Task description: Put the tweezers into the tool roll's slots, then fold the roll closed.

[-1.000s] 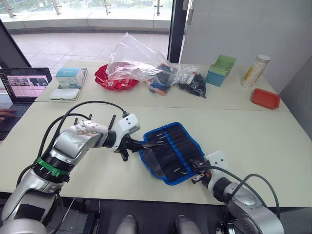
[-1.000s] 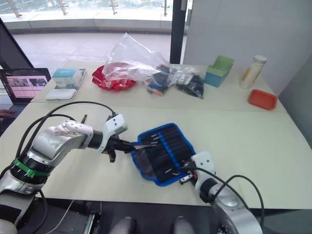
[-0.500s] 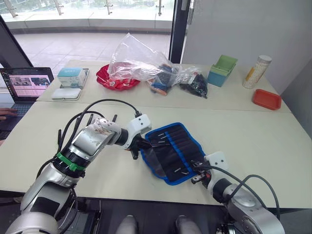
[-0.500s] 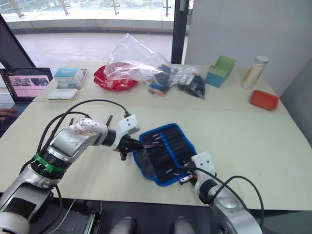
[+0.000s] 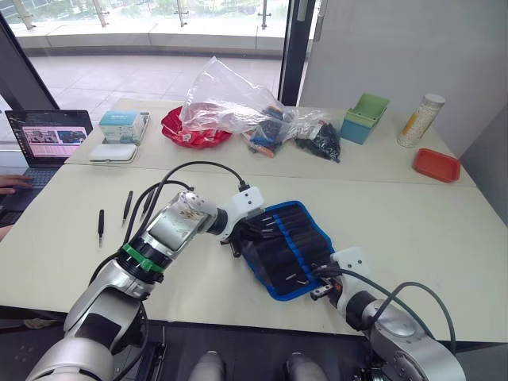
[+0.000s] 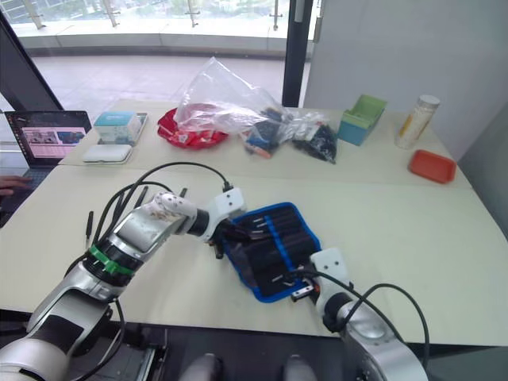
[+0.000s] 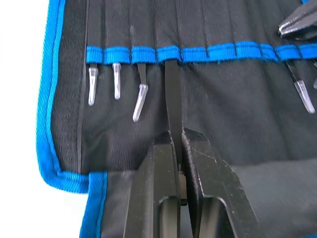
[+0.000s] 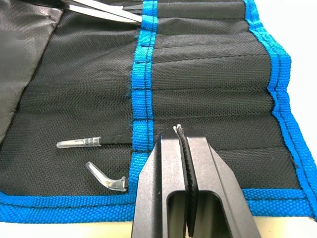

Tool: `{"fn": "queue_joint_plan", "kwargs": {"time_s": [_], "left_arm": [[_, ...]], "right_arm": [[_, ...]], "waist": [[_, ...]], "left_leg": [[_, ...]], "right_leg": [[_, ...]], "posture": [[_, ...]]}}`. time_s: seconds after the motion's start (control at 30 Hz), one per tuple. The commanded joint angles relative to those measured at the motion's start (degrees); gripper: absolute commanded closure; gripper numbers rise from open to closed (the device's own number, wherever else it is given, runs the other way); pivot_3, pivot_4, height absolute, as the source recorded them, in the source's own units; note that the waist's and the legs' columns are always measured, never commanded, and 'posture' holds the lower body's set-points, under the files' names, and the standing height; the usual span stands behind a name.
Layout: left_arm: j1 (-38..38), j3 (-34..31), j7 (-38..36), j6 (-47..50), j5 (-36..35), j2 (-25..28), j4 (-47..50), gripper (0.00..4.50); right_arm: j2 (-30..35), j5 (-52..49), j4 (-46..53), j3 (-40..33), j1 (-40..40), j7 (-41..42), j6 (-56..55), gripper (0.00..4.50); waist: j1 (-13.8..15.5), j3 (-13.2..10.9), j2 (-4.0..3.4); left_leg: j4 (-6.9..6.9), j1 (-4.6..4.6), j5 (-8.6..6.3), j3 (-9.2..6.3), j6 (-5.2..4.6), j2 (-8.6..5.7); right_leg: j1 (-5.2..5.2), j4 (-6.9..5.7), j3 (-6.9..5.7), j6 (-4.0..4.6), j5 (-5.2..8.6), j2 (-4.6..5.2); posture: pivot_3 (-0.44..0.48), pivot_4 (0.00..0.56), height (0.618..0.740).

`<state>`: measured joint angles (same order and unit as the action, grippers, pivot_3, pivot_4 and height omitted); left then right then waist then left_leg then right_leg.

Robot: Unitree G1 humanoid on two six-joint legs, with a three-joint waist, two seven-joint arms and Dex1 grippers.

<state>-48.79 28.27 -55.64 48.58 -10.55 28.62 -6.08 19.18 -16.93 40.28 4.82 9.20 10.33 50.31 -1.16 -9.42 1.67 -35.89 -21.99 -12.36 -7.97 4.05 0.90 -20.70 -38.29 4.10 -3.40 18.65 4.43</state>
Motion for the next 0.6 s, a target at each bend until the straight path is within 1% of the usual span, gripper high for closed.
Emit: {"fn": "queue_joint_plan", "kwargs": {"time_s": [0.03,0.23,0.4,0.47,0.6], "left_arm": [[-1.45,1.40,-0.21,-2.76,2.05,-2.92,-3.68,4.50],[-4.45,1.96,0.98,-9.64,5.57,-10.47,-15.68,4.50],[-7.39,1.23,2.70,-17.80,8.78,-17.73,-29.33,4.50],[-8.44,0.76,3.08,-20.33,9.95,-19.60,-33.44,4.50],[-10.04,-0.80,3.05,-24.04,11.29,-21.58,-39.21,4.50]], "right_arm": [[0.03,-0.44,-3.45,2.52,1.98,-0.05,6.37,4.46],[0.06,-0.70,-2.63,2.17,1.57,-0.52,8.84,4.46],[-0.93,-0.66,-1.78,3.32,1.35,-1.13,10.10,4.46],[-1.11,-0.68,-1.57,3.25,1.26,-1.26,10.48,4.46],[-1.57,-0.61,-1.55,3.00,0.83,-1.64,10.82,4.46]], "waist": [[0.21,0.03,-0.04],[0.78,0.18,0.06],[0.73,0.35,0.15],[0.89,0.46,0.19],[0.82,0.57,0.32]], "left_leg": [[0.02,0.09,0.00,-0.02,0.00,0.01],[-0.06,0.18,0.00,-0.06,0.00,-0.05],[-0.06,0.18,0.00,-0.07,0.00,-0.05],[-0.07,0.17,0.00,-0.08,0.00,-0.08],[-0.06,0.17,0.00,-0.10,0.00,-0.08]], "right_leg": [[0.19,0.23,-0.03,-0.06,0.04,-0.01],[0.50,0.43,-0.02,-0.14,0.08,0.01],[0.50,0.44,-0.03,-0.14,0.08,0.01],[0.53,0.48,-0.03,-0.15,0.09,0.02],[0.53,0.50,-0.04,-0.19,0.10,0.02]], "posture": [[0.000,0.150,0.740],[0.000,0.150,0.740],[0.000,0.150,0.740],[0.000,0.150,0.740],[0.000,0.150,0.740]]}}
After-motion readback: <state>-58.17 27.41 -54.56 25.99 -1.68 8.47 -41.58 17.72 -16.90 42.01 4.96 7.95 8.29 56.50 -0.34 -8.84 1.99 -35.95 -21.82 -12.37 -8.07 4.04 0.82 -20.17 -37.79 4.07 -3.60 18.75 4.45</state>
